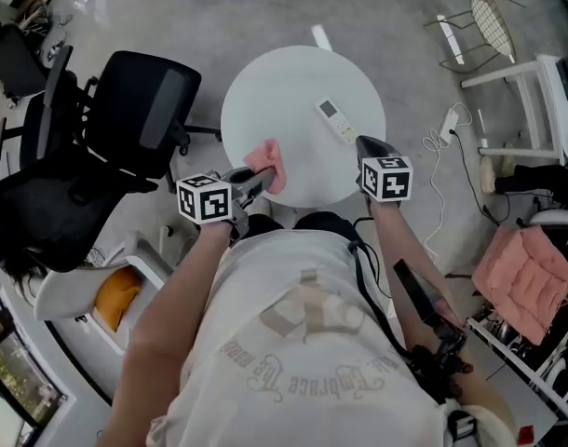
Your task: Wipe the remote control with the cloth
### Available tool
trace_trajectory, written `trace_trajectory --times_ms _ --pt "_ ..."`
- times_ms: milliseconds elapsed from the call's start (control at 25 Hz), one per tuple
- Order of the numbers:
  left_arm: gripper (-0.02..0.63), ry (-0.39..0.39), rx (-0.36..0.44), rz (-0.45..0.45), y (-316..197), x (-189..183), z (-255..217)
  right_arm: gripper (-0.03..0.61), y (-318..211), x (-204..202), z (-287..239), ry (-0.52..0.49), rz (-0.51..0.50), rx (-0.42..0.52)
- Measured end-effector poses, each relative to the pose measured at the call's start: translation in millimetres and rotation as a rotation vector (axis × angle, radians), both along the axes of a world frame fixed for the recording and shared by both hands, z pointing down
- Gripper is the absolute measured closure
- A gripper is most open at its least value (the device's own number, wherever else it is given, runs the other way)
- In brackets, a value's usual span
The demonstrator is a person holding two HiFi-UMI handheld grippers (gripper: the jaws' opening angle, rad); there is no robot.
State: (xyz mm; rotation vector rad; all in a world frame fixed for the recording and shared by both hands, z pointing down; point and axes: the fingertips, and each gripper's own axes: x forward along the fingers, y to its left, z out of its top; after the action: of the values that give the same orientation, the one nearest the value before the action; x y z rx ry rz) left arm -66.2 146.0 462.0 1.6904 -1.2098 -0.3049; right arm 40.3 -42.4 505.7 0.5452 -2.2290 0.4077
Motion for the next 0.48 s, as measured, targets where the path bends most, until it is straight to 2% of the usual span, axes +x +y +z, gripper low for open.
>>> trace_trajectory --times_ms 280,480 --pt "0.595 -0.097 0.081 0.097 15 4 -18 0.571 45 19 -58 -0.190 0.062 0.049" --pt "0.595 -0.163 0.142 0.206 15 23 -31 0.571 69 50 -82 -0.248 0.138 0.100"
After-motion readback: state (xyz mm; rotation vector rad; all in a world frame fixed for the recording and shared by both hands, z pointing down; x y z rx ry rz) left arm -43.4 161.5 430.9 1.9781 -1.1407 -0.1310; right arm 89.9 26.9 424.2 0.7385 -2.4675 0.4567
